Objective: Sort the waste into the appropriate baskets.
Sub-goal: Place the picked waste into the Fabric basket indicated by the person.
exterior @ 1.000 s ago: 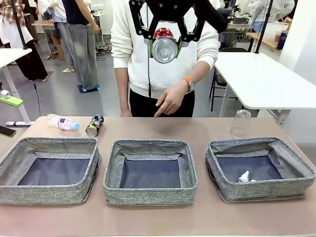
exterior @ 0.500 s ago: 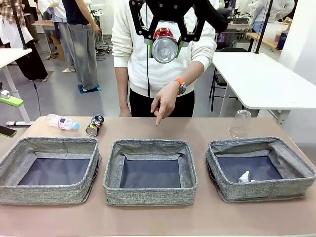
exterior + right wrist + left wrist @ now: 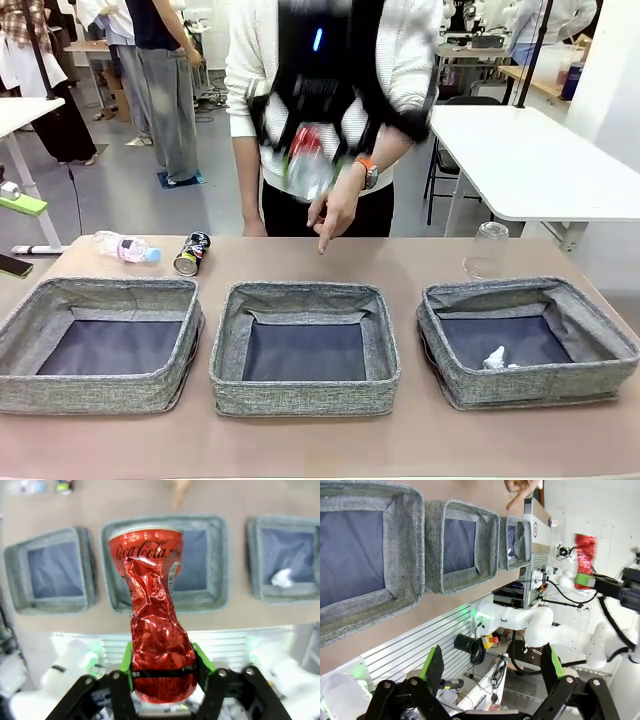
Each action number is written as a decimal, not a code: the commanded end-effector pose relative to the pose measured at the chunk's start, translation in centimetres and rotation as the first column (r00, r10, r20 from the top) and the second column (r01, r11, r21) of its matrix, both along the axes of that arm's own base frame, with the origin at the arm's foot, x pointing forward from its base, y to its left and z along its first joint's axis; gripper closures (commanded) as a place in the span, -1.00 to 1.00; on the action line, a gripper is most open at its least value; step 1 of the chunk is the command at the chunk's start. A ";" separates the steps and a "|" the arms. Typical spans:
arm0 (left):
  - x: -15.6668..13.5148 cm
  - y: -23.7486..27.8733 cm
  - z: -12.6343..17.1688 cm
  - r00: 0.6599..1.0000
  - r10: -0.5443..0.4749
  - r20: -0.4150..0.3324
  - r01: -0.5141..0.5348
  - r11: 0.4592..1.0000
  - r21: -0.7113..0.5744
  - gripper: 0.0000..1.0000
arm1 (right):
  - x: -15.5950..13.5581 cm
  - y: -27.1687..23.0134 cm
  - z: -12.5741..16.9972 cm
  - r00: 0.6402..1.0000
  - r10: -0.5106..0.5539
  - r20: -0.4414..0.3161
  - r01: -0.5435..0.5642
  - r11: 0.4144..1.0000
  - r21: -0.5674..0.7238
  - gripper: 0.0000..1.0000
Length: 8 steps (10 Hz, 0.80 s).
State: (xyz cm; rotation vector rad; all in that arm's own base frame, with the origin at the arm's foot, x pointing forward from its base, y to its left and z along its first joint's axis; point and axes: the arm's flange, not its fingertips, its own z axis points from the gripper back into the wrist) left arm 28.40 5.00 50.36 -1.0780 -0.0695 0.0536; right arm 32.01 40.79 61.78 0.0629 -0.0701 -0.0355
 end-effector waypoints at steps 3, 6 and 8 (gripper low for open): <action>-0.1 0.0 0.1 1.000 0.004 -0.005 -0.004 1.000 -0.009 -1.00 | 1.2 -0.6 -10.6 0.979 0.199 -0.038 -0.199 0.980 0.014 -0.01; -0.1 0.0 0.1 1.000 0.004 -0.005 -0.004 1.000 -0.009 -1.00 | 1.8 -1.2 -11.0 0.983 0.181 -0.027 -0.180 0.983 0.024 -0.01; -0.1 0.0 0.1 1.000 0.004 -0.005 -0.004 1.000 -0.009 -1.00 | 1.9 -1.3 -11.1 0.984 0.171 -0.043 -0.170 0.985 0.021 -0.51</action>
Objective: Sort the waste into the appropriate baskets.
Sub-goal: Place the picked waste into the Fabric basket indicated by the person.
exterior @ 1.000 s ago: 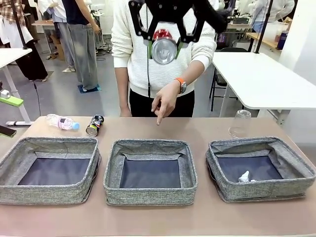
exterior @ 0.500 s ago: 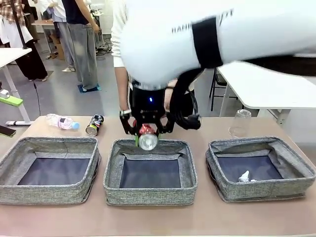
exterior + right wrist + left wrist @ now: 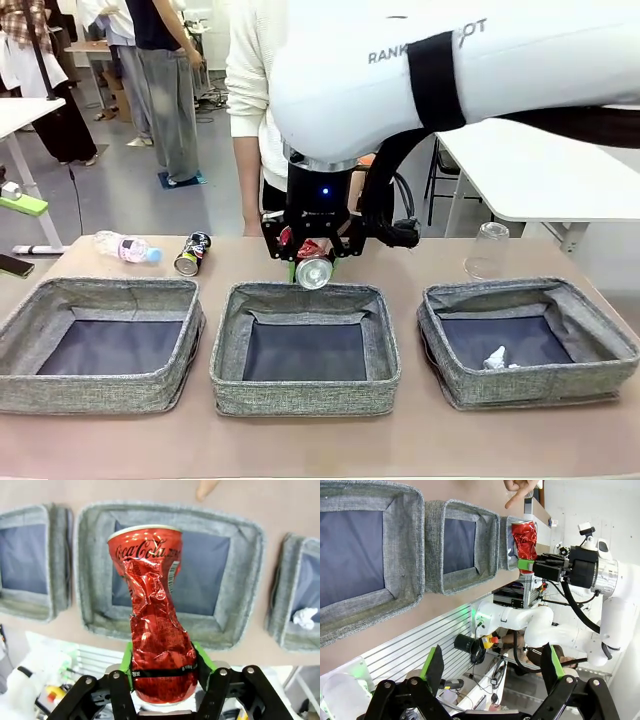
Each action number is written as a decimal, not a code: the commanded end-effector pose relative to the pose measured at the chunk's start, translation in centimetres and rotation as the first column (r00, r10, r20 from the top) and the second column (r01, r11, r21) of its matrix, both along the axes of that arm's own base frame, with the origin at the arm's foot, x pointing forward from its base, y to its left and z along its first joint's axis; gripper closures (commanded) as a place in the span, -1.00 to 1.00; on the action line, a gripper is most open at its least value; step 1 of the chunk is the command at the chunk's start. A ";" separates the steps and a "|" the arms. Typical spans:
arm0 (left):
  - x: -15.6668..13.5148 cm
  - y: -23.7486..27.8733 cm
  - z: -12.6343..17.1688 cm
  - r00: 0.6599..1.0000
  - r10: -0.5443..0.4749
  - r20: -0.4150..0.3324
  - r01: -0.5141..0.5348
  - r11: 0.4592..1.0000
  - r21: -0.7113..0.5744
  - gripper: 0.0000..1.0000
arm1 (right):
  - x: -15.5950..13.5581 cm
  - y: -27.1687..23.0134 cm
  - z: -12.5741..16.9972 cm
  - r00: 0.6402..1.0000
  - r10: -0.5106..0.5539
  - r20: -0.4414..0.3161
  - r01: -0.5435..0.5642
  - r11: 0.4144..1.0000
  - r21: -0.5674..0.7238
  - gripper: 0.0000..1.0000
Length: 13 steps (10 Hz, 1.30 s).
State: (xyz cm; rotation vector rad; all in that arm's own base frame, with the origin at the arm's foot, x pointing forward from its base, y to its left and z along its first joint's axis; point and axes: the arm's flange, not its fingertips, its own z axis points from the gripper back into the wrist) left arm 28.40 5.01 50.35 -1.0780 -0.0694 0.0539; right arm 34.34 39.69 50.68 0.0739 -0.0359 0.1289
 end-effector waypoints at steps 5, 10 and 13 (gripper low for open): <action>-0.1 0.0 0.1 1.000 0.004 -0.005 -0.004 1.000 -0.009 -1.00 | -0.4 -0.4 0.2 0.999 0.024 -0.033 -0.023 0.999 0.036 -1.00; -0.1 0.0 0.1 1.000 0.004 -0.005 -0.004 1.000 -0.009 -1.00 | -0.2 -4.2 3.6 0.954 0.177 -0.243 -0.087 0.937 0.339 -1.00; -0.1 0.0 0.1 1.000 0.004 -0.005 -0.004 1.000 -0.009 -1.00 | 0.6 -22.2 7.6 0.953 0.104 -0.286 0.192 0.525 0.829 -1.00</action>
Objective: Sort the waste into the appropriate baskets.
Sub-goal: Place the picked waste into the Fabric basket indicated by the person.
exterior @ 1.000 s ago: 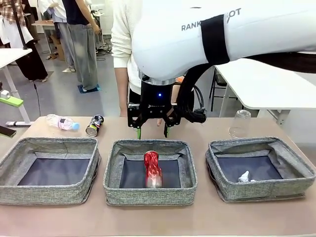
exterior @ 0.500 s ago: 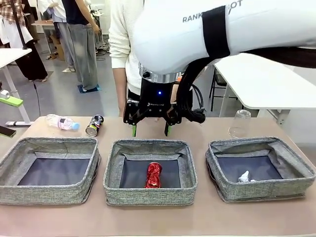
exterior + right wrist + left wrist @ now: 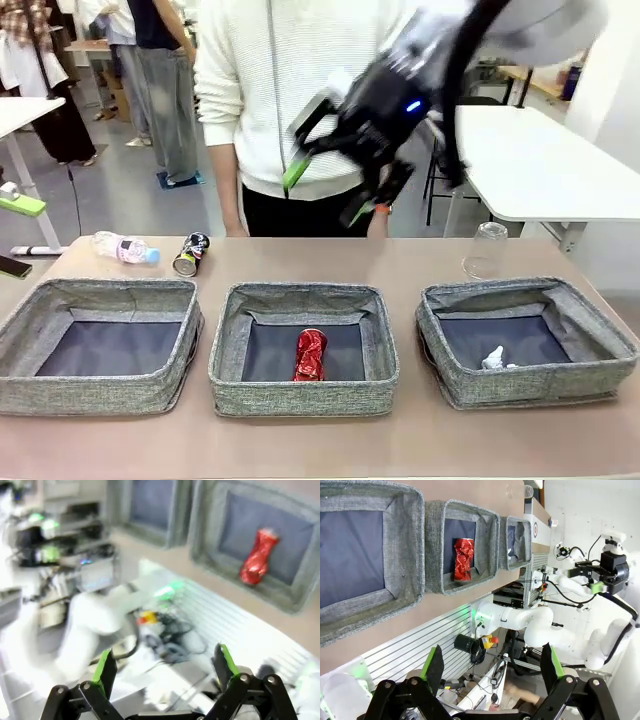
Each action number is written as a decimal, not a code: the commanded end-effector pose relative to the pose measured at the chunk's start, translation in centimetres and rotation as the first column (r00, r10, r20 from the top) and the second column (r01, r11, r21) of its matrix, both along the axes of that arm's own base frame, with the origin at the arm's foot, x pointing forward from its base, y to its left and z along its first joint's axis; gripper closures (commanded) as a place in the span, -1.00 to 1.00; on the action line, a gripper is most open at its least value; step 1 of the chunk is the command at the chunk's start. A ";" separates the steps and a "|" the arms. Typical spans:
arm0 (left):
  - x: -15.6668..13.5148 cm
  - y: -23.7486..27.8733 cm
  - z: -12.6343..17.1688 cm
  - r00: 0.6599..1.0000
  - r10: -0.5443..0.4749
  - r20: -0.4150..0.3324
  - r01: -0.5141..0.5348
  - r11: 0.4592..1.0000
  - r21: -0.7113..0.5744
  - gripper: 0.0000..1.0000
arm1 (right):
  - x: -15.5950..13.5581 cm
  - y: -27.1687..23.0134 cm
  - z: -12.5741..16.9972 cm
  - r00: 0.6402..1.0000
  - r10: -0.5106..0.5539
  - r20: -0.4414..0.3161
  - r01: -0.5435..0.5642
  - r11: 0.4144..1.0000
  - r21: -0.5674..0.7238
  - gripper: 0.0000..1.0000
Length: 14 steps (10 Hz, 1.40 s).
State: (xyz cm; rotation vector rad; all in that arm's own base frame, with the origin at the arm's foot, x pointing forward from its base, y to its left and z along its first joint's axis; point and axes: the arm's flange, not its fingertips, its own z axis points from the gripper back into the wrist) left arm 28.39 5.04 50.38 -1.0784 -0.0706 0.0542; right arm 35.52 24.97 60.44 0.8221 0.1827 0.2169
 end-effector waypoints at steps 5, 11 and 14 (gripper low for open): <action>-0.1 -0.1 0.1 1.000 0.003 -0.006 -0.003 1.000 -0.009 -1.00 | -0.5 -19.8 -11.3 0.880 -0.397 -0.260 0.473 0.685 0.554 -1.00; -0.1 -0.1 0.1 1.000 0.003 -0.006 -0.003 1.000 -0.009 -1.00 | -8.7 -29.8 -9.9 0.880 -0.435 -0.190 0.475 0.802 0.362 -1.00; -0.1 -0.1 0.1 1.000 0.003 -0.006 -0.003 1.000 -0.009 -1.00 | -7.6 -30.3 -10.0 0.872 -0.457 -0.176 0.489 0.798 0.351 -1.00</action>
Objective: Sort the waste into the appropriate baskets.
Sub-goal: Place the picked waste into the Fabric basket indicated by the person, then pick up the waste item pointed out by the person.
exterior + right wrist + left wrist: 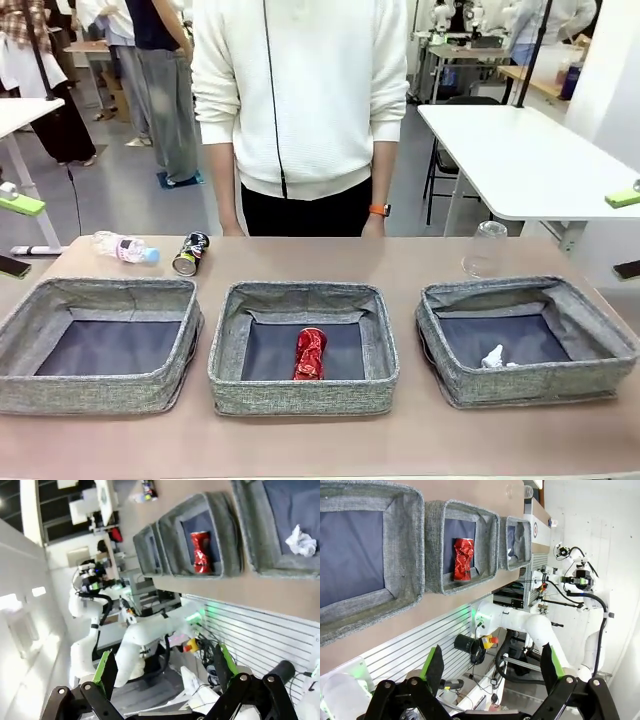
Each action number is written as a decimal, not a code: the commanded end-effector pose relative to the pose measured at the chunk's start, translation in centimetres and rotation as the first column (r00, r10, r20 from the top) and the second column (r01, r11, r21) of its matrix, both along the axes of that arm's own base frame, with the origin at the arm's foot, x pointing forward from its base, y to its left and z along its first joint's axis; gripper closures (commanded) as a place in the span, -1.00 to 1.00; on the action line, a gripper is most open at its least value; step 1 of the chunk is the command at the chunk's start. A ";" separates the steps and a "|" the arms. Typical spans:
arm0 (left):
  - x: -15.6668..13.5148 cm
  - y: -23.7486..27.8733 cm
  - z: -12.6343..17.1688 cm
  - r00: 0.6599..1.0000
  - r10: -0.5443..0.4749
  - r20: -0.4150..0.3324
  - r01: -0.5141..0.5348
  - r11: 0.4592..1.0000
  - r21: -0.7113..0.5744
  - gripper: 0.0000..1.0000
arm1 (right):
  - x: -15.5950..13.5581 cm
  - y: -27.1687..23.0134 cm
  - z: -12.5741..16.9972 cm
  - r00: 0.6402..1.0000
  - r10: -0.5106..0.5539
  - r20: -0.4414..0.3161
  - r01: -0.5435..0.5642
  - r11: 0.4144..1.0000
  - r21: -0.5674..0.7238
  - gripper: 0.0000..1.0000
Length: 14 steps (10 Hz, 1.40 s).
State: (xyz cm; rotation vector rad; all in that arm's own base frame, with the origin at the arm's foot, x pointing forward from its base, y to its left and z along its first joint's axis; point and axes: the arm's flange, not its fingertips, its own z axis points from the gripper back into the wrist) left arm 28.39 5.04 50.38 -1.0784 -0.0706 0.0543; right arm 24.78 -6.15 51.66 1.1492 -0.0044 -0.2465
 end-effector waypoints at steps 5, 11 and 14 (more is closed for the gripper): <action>-0.1 -0.1 0.1 1.000 0.003 -0.006 -0.003 1.000 -0.009 -1.00 | 3.1 0.8 -1.3 1.000 -0.019 -0.008 0.019 0.995 0.097 -1.00; -0.1 -0.1 0.1 1.000 0.003 -0.006 -0.003 1.000 -0.009 -1.00 | 3.1 0.8 -1.3 1.000 -0.019 -0.008 0.019 0.995 0.097 -1.00; -0.1 -0.1 0.1 1.000 0.003 -0.006 -0.003 1.000 -0.009 -1.00 | 3.1 0.8 -1.3 1.000 -0.019 -0.008 0.019 0.995 0.097 -1.00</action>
